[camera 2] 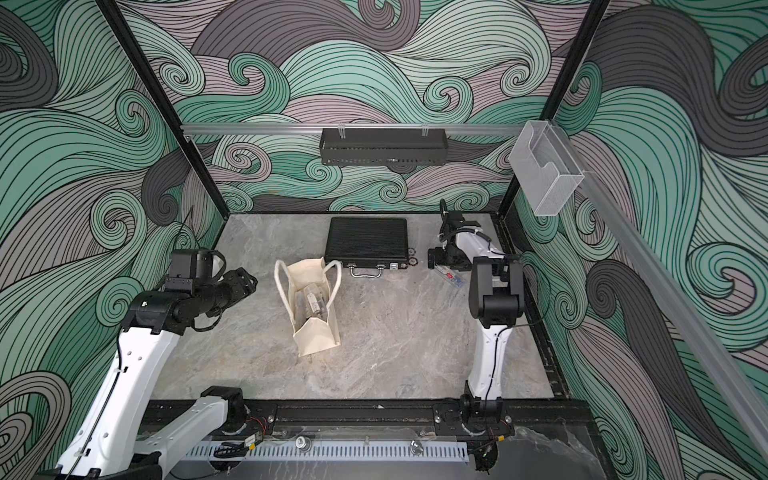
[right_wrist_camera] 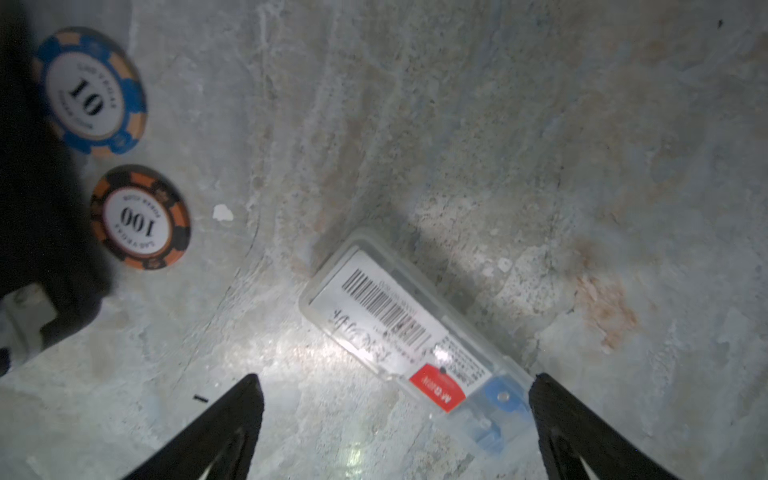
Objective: Put the compass set into the canvas bag
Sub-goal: Pick up the compass set at the center of the board.
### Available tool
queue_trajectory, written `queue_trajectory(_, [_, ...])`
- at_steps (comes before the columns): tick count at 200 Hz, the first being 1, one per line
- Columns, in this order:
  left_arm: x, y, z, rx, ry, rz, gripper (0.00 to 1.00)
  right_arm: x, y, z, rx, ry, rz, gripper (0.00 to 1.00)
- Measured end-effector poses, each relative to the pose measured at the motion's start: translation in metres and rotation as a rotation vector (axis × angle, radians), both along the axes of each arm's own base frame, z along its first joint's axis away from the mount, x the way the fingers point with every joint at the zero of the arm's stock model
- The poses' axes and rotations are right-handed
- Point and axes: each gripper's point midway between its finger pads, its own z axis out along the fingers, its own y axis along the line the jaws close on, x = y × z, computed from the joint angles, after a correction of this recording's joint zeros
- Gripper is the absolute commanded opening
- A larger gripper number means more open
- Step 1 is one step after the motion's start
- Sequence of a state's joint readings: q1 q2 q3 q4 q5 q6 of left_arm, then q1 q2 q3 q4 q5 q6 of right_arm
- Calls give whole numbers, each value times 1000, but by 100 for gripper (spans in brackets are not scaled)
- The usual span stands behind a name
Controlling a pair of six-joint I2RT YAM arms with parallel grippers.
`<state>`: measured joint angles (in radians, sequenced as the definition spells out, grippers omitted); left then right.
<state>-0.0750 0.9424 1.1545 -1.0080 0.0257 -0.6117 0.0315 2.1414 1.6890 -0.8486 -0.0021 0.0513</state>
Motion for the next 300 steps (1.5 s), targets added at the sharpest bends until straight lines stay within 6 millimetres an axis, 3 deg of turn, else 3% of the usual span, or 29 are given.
queue_trajectory(35, [2, 0, 2, 1, 9, 1, 74, 5, -4, -17, -5, 45, 3, 99])
queue_trajectory(81, [1, 0, 2, 0, 13, 3, 74, 0, 0, -23, 15, 79, 13, 93])
queue_trajectory(178, [3, -1, 1, -8, 20, 5, 73, -46, 13, -20, 86, 131, -3, 81])
queue_trajectory(224, [3, -4, 2, -14, 18, -3, 73, -49, 23, -19, 69, 135, 26, 73])
queue_trajectory(300, [0, -5, 15, -19, -27, -4, 73, -38, 12, -28, -26, 153, -35, 61])
